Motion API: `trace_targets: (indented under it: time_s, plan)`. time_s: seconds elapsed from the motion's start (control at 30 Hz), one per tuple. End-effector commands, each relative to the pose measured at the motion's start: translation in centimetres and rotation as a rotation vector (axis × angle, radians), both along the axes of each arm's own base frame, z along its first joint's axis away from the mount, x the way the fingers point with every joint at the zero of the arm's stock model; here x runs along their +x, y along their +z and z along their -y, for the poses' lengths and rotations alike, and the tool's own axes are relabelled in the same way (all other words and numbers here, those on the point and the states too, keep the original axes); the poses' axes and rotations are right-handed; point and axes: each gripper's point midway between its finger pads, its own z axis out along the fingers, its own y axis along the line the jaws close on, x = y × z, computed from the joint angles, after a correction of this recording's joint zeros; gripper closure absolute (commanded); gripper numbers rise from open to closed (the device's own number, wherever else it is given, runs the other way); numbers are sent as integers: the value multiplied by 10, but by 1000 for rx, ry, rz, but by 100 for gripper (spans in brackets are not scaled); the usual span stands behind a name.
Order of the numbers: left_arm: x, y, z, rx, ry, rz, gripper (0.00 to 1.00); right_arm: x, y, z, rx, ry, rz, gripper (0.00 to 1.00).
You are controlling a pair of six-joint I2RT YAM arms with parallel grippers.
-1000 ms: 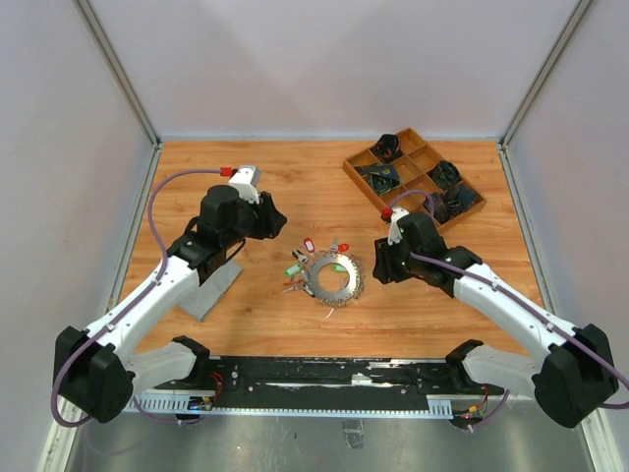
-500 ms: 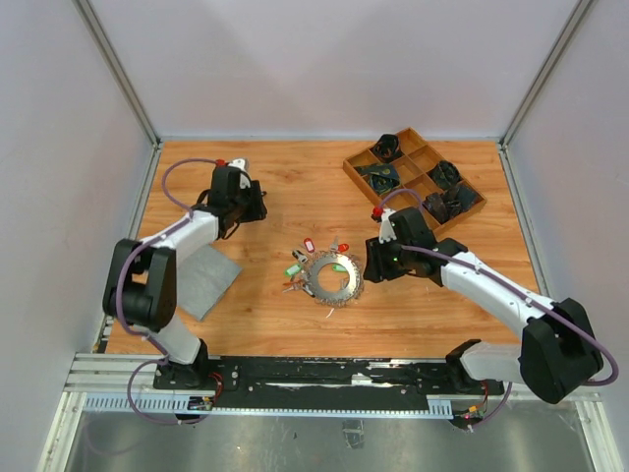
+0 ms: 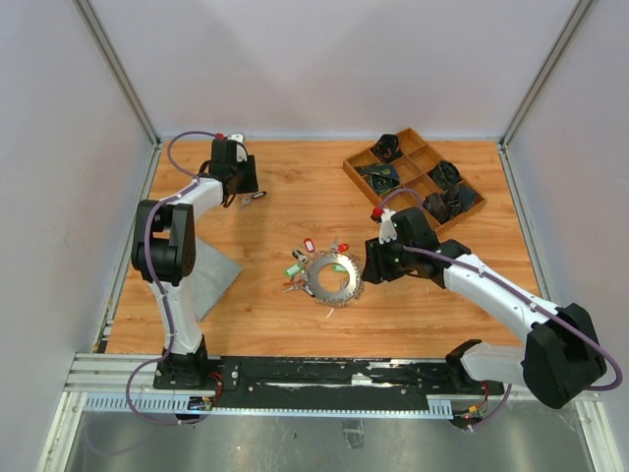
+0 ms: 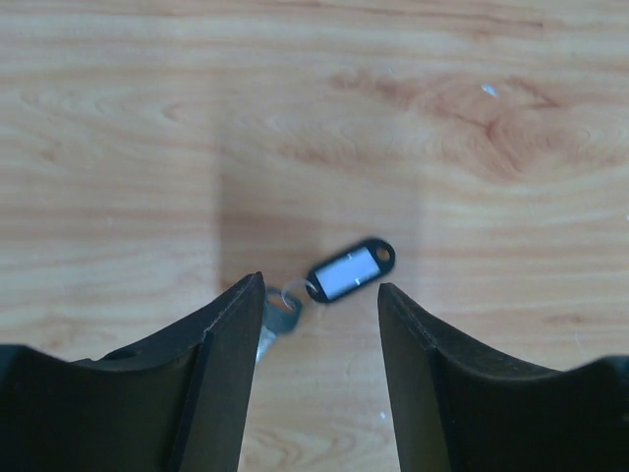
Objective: Put the keys on the keyring
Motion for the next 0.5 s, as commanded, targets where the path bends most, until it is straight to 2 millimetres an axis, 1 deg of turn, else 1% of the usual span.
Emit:
trace_targets:
  time_s: [0.0,0.07,0.23,0.47]
  plan:
    - [15,-14,-22,44,-17,-43,45,-1,0,2,6,24,8,57]
    - [18,-20,-22,40,-41,-66,45,-1,0,2,5,28,8,57]
    - [16,-36,-22,49,-67,-121,46,-3,-1,1,8,34,1,57]
    - [8,-46,-10,0,-115,-151,51,-4,-1,0,11,37,-2,57]
